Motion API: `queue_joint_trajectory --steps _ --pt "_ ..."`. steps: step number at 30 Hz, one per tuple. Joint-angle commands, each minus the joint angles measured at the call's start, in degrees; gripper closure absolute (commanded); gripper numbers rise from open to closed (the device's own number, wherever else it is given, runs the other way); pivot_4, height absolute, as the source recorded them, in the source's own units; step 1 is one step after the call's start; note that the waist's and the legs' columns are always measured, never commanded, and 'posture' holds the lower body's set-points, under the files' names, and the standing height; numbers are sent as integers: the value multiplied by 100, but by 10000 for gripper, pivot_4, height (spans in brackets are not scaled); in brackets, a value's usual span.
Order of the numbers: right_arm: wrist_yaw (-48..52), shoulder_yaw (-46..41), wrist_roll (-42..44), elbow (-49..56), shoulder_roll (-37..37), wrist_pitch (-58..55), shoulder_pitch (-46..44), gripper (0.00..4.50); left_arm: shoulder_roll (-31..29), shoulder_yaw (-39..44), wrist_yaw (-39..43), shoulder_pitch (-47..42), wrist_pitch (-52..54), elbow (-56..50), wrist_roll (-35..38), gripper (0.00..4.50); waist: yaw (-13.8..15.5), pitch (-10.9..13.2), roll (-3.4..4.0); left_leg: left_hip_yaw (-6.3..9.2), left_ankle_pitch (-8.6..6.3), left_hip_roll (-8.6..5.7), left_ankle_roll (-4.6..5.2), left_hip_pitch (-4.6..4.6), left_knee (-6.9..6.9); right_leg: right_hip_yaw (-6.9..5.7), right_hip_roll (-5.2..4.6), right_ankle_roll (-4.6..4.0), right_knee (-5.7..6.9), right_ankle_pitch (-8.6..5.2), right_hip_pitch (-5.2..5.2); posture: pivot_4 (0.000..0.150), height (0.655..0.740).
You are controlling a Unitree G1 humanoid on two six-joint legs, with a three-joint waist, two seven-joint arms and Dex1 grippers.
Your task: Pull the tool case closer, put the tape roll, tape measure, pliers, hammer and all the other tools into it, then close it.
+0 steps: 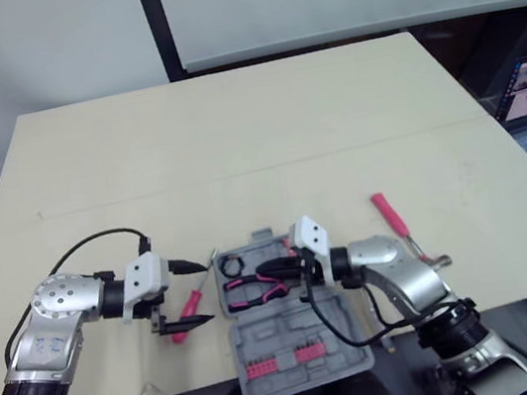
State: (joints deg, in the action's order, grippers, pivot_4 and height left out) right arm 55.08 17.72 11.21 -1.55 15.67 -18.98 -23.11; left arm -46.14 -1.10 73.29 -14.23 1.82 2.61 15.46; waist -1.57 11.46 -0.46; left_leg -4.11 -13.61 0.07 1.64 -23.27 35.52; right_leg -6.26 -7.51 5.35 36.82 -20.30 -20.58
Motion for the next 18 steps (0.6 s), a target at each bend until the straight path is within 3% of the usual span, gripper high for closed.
queue_joint_trajectory --steps 1,18 --pt "-26 11 -58 -124 -1 264 -20 44809 -22 72 -21 -57 26 -182 104 0 0 0 0 0 0 0 0 0 0 0 0 0 0 0 0 1500 7278" --pt "-74 160 -608 -729 234 484 11 44809 67 1 3 -251 94 -170 106 0 4 0 0 0 0 0 0 0 1 0 0 0 0 0 0 1500 7278"
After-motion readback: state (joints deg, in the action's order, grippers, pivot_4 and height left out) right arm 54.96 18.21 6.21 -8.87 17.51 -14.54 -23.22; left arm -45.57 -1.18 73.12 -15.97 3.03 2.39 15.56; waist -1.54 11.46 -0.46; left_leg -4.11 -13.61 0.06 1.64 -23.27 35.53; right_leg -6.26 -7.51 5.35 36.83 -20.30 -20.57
